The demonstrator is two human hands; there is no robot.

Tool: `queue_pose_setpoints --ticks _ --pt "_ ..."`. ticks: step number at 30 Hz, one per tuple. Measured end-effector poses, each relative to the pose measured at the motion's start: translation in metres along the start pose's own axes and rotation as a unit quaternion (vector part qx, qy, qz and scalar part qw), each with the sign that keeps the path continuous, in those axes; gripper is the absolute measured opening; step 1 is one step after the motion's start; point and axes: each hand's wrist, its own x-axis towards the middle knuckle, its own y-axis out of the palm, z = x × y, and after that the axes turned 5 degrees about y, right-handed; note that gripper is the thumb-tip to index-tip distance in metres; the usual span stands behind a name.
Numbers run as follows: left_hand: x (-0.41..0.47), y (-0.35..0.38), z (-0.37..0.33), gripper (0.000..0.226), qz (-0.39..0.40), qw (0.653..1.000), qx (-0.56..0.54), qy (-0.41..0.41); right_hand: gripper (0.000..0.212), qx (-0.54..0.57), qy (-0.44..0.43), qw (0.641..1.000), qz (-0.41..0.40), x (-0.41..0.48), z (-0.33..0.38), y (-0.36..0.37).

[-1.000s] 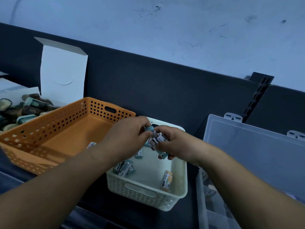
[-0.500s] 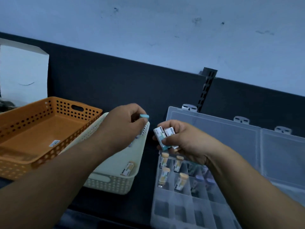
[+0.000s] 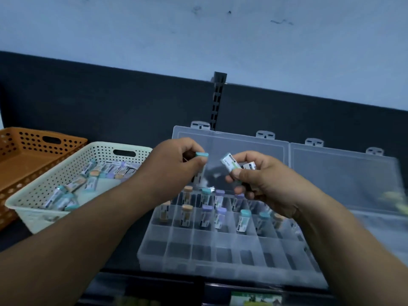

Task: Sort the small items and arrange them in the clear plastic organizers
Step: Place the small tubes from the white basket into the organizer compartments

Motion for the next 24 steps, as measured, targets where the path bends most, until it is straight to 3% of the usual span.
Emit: queue_pose_setpoints --ticks 6,8,16,24 --pt "-0.003 0.032 -0.024 0.006 0.040 0.999 -0.012 -0.007 0.001 -0.146 -0.014 0.987 -0.064 -0.027 -0.014 -0.037" --pt "-0.005 0.041 -0.030 0.008 0.060 0.998 -0.001 -0.008 0.010 -0.202 -0.018 0.977 -0.072 -0.035 -0.019 -0.046" --pt "-0.010 0.075 -0.046 0.005 0.127 0.992 0.002 -0.024 0.012 -0.266 -0.037 0.956 -0.122 -0.054 -0.032 -0.077" --pt "-0.016 0.113 -0.052 0.008 0.191 0.981 0.028 -0.021 0.011 -0.375 -0.032 0.923 -0.085 -0.072 -0.045 -0.094"
